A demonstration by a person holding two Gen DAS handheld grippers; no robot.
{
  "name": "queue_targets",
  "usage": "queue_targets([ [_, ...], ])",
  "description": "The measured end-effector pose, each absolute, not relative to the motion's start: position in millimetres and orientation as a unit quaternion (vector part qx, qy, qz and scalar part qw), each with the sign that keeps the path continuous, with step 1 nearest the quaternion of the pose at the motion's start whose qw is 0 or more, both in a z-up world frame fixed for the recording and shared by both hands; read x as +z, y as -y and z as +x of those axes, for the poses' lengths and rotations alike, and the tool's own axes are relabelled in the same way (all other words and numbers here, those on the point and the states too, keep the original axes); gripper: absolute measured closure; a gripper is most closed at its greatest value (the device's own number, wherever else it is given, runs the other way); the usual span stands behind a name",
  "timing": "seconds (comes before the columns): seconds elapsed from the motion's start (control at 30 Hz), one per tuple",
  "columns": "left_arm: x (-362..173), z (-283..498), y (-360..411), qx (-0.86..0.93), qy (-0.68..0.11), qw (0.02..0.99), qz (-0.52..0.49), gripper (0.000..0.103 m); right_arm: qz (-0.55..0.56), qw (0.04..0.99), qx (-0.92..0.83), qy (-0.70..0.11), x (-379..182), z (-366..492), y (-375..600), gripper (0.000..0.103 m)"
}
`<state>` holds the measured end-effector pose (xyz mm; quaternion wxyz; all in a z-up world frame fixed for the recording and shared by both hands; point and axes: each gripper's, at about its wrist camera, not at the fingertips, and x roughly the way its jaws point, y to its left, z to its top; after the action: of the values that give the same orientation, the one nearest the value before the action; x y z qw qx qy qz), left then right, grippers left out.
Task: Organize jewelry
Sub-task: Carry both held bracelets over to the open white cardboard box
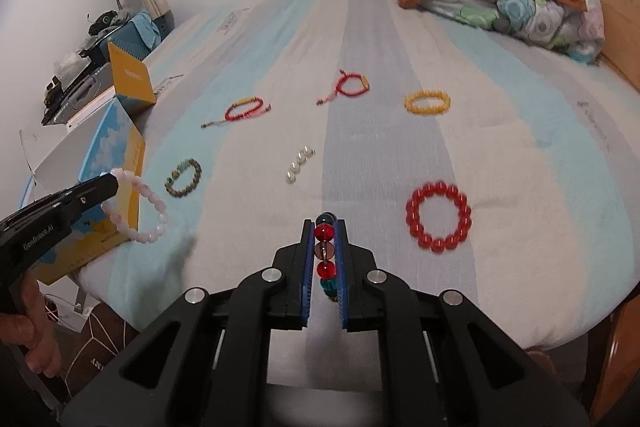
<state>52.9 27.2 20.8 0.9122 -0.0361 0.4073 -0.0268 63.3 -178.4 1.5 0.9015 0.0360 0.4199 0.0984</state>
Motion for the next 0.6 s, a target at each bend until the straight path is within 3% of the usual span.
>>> queue_targets([
  [0.6,100,55,-95,0.020,-0.373,0.926,-0.047,0.094,0.004,0.909,0.144,-0.390,85,109,82,0.094],
])
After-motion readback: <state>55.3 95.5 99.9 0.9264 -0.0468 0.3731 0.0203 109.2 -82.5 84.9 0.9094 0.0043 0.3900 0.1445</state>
